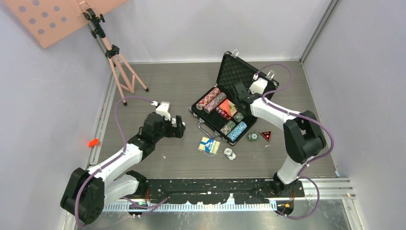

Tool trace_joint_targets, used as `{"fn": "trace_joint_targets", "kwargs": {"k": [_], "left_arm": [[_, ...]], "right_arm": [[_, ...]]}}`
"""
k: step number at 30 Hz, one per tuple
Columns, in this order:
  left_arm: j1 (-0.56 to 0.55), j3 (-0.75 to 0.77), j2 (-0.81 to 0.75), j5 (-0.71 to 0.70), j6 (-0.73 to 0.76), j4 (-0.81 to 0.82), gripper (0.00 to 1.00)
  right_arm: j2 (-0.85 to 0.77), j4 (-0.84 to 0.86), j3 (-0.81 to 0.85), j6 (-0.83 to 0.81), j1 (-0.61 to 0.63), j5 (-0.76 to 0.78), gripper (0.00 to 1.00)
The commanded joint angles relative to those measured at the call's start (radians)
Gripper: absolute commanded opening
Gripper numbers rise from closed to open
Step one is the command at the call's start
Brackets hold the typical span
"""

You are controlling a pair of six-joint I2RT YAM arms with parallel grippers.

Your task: Pack up texas hold em set

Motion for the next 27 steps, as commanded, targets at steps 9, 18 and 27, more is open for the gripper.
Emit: {"fn": "trace_joint_targets", "kwargs": {"k": [9, 18, 27], "left_arm": [[-0.005, 0.022, -0.02, 0.006, 0.014, 0.006, 1.0], [-0.004, 0.022, -0.02, 0.005, 0.015, 0.006, 1.0], [-0.005, 0.022, -0.012, 0.006, 0.014, 0.008, 1.0]], "right_arm": [[0.029, -0.019, -0.034, 0.045, -0.009, 0.002, 0.41], [0.069, -0.026, -0.016, 0.045, -0.029, 0.046, 0.43], [0.06, -0.025, -0.009, 0.018, -0.037, 0.071, 0.6]]}}
